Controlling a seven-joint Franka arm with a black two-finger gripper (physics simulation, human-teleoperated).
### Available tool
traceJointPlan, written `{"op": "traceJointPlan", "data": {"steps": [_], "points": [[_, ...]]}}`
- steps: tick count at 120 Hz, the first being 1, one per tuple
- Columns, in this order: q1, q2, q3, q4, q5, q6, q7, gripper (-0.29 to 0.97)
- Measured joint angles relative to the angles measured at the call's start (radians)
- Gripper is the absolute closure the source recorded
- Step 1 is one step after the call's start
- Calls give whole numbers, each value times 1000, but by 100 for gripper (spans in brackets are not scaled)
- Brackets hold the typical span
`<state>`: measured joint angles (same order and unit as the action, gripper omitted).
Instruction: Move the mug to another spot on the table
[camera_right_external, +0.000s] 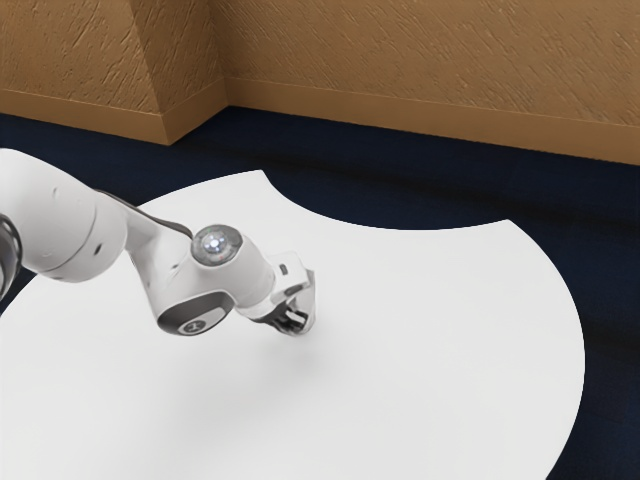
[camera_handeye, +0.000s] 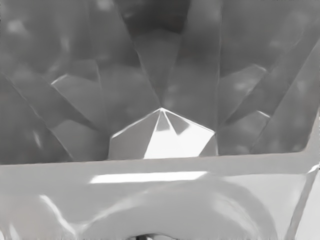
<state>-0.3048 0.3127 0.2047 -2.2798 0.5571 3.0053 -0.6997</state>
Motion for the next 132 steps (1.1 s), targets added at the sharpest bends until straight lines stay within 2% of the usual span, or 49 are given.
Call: {"op": "traceJointPlan", "data": {"steps": [47, 72, 85, 104, 132], "points": [[43, 1, 0, -13, 13, 8, 2, 68], [38, 3, -1, -22, 18, 9, 1, 34], [32, -30, -3, -51, 20, 7, 1, 22], [29, -103, -10, -70, 22, -16, 1, 12], [17, -296, -52, -68, 18, -141, 3, 6]]}}
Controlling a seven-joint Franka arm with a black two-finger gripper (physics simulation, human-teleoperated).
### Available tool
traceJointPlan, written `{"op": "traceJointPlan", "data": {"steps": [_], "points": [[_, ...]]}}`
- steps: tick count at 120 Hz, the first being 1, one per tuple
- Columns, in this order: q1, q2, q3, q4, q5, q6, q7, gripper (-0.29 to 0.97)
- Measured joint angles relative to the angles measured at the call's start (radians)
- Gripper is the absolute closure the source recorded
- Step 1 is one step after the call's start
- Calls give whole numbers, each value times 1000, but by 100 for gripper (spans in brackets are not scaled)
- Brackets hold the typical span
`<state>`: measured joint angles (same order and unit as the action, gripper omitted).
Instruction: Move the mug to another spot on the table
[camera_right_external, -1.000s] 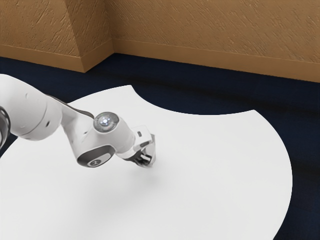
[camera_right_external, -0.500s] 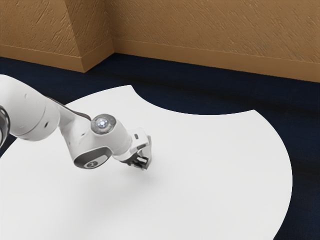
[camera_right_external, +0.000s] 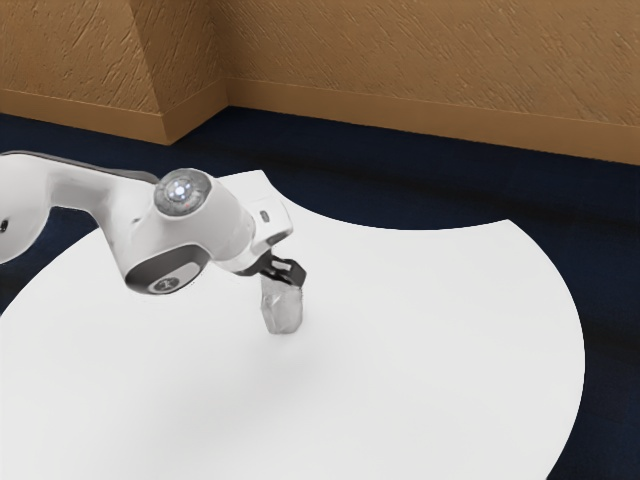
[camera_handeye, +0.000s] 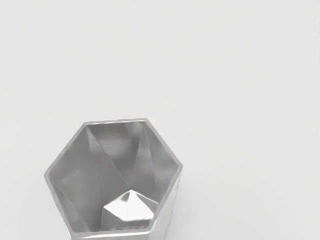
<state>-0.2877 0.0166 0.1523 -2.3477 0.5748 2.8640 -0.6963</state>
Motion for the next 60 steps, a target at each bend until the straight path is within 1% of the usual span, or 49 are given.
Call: {"op": "traceJointPlan", "data": {"steps": [4, 8, 15, 19, 33, 39, 45, 55, 60], "points": [[-2, -21, -3, 6, -22, -29, 6, 5], [-7, -33, -6, 34, -73, -67, 21, 5], [-18, -35, -4, 133, -226, -167, 65, 4], [-24, -34, 1, 187, -300, -230, 92, 4], [-24, -33, 20, 372, -488, -485, 197, 3], [-7, -32, 20, 437, -540, -590, 241, 3], [14, -26, 21, 529, -575, -693, 283, 3], [57, 6, 18, 734, -607, -874, 347, 3], [84, 17, 13, 799, -616, -954, 376, 3]]}}
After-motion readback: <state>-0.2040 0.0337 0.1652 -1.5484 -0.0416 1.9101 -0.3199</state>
